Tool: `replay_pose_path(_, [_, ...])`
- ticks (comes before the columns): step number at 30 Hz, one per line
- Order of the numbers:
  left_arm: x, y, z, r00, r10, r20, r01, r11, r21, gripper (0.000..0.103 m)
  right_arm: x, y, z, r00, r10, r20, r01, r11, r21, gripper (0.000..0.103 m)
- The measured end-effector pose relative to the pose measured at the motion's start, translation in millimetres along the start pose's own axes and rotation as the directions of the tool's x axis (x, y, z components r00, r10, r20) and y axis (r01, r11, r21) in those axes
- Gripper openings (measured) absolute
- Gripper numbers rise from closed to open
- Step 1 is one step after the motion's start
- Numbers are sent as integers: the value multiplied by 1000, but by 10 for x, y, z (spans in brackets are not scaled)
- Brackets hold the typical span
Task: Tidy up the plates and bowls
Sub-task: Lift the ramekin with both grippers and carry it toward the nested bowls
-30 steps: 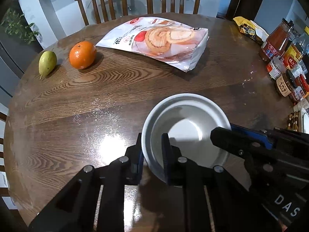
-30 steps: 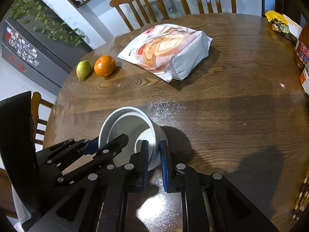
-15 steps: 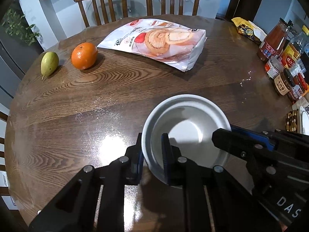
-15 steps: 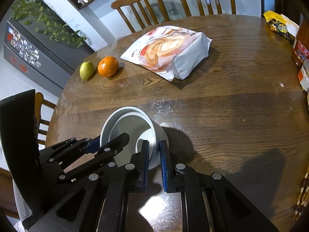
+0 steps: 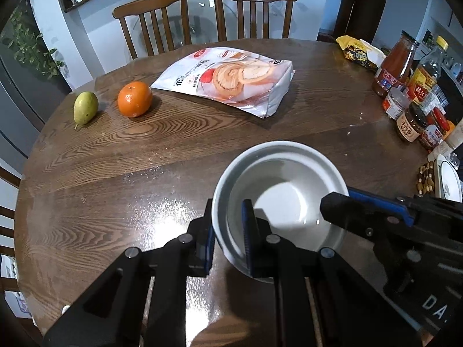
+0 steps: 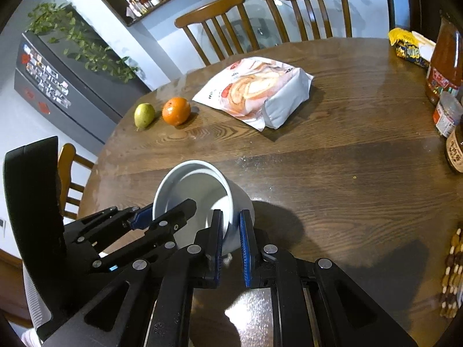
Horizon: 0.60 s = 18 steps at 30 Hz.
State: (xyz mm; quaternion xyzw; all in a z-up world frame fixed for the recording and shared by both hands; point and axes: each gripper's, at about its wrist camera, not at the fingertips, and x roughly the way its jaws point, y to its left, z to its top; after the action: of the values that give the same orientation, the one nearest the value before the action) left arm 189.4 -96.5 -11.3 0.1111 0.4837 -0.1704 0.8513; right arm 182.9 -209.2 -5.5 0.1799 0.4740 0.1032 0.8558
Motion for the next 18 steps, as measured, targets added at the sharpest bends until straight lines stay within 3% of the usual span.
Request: replay_pose_path(18, [-505,-143,-296,997,16,69,-17,1000,21,14,-426,110,-334,998,20,51,-19,1000,-16,13])
